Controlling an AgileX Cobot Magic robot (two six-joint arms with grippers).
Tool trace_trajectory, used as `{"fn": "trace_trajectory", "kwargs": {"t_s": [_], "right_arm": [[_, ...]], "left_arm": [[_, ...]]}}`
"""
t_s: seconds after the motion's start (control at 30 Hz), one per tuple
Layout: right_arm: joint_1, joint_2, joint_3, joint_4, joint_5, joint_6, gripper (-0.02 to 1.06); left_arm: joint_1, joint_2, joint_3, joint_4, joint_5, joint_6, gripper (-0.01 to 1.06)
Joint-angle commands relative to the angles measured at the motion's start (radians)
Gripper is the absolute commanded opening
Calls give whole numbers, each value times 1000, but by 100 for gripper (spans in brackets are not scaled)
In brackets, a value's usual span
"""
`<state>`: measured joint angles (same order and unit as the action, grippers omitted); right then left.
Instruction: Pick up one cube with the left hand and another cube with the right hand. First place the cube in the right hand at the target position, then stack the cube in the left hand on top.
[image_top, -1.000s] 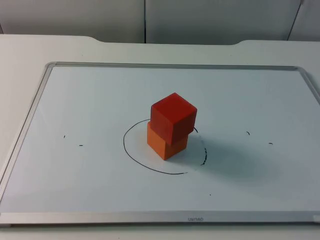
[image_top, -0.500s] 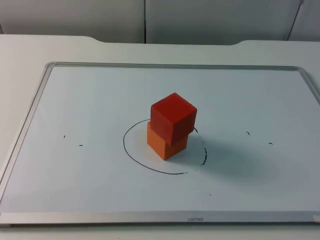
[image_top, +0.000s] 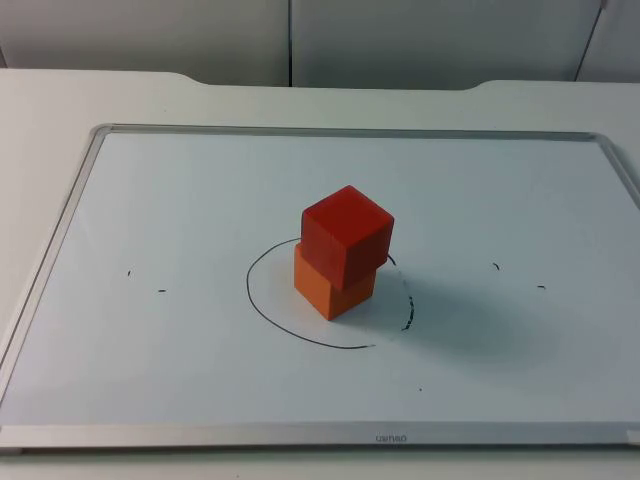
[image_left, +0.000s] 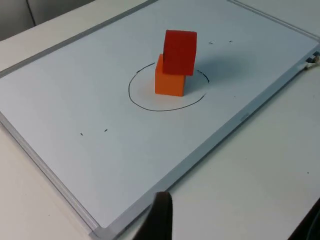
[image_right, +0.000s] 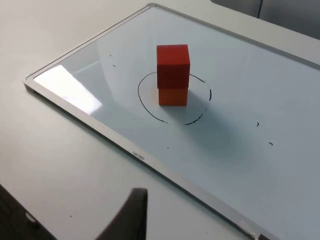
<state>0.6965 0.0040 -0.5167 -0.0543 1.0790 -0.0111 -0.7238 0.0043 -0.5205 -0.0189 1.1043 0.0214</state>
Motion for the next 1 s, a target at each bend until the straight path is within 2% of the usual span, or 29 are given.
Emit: {"fn": "trace_trajectory", "kwargs": {"t_s": [0.0,0.3,0.4,0.47,0.97], "right_arm": [[2,-4,7,-1,-3,2,105],[2,-4,7,-1,-3,2,105],[2,-4,7,-1,-3,2,105],[2,-4,7,-1,-3,2,105],[2,-4,7,8,-3,-14,105]], "left_arm": [[-6,-4,9,-16,-27,-6,81],[-6,-4,9,-17,-27,-6,82],[-6,-4,9,-17,-27,-6,87],[-6,-4,9,-17,-27,-6,105],[-6,-4,9,-17,-27,-6,105]]}}
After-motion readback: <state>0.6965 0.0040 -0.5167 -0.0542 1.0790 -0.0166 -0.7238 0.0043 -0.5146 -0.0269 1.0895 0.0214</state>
